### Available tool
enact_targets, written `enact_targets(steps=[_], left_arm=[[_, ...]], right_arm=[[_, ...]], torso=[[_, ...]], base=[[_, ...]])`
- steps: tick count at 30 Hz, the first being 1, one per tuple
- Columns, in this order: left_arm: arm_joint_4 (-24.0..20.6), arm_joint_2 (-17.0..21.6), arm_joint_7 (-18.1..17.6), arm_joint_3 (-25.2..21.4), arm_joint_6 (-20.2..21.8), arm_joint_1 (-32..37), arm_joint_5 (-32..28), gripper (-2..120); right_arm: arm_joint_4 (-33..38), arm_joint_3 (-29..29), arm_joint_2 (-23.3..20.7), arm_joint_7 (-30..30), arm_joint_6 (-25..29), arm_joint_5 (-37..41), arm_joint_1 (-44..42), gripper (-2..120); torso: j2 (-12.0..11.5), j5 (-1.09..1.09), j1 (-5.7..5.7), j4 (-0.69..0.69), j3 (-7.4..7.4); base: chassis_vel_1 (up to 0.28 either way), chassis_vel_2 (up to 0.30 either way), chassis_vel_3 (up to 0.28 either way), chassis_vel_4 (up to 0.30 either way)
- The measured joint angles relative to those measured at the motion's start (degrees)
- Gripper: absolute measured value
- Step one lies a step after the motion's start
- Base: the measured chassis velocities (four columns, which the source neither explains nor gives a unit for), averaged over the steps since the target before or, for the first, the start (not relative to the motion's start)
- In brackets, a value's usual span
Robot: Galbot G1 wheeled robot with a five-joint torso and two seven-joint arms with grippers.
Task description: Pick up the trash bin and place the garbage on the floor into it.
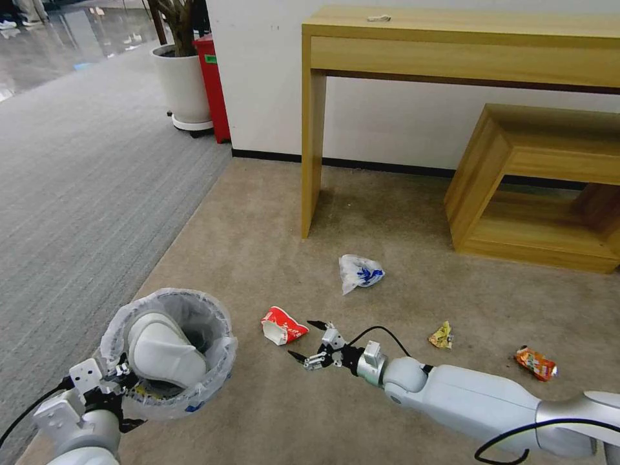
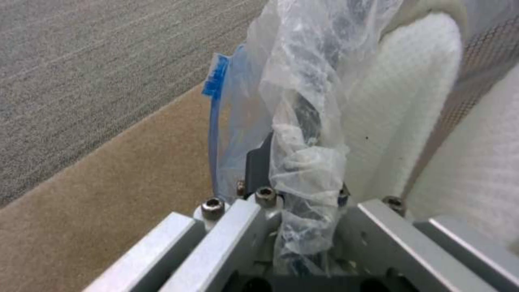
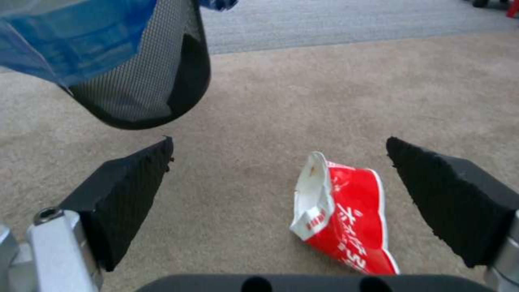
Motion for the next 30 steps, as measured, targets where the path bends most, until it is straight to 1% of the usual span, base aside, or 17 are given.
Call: enact_targets(steps=[9,17,19,21,24,25,27,30], left_arm=[[-0.8,0.0,0.0,-0.2,0.0,0.4,0.0,0],[-1.0,0.0,0.1,-0.4,-0.2,0.6,-0.2,0],[-1.0,0.0,0.1,-0.3,-0.3,0.6,-0.2,0],[-1.0,0.0,0.1,-0.3,-0.3,0.6,-0.2,0],[-1.0,0.0,0.1,-0.1,-0.3,0.6,-0.2,0],[-1.0,0.0,0.1,-0.1,-0.3,0.6,-0.2,0],[-1.0,-0.1,0.1,0.0,-0.3,0.6,-0.2,0],[-1.0,-0.2,0.2,0.2,-0.5,0.6,0.0,0]], right_arm=[[-2.2,-2.1,1.7,-0.5,0.3,0.0,1.2,100],[-3.3,-1.3,2.1,3.0,-1.4,1.2,-1.3,100],[-3.5,-0.5,2.0,4.8,-2.8,1.3,-2.5,100],[-3.5,-0.4,2.0,5.0,-3.1,1.3,-2.6,100],[-3.4,1.0,2.1,8.6,-6.3,1.4,-4.1,100],[-3.4,1.0,2.1,8.6,-6.3,1.4,-4.1,100],[-3.6,1.6,2.4,10.6,-7.9,1.2,-4.6,100],[-4.0,2.2,2.8,11.7,-9.2,1.2,-4.7,100]], torso=[[0.0,0.00,0.00,0.00,0.00],[0.0,0.01,0.00,0.00,0.00],[0.0,0.01,0.00,-0.01,0.00],[0.0,0.01,0.00,-0.01,0.00],[0.0,0.01,0.00,-0.01,0.00],[0.0,0.01,0.00,-0.01,0.00],[0.0,0.01,0.00,0.00,0.00],[0.0,0.00,0.00,0.00,0.00]], base=[[0.000,0.000,0.000,0.000],[0.000,0.000,0.000,0.000],[0.000,0.000,0.000,0.000],[0.000,0.000,0.000,0.000],[0.000,0.000,0.000,0.000],[0.000,0.000,0.000,0.000],[0.000,0.000,0.000,0.000],[0.000,0.000,0.000,0.000]])
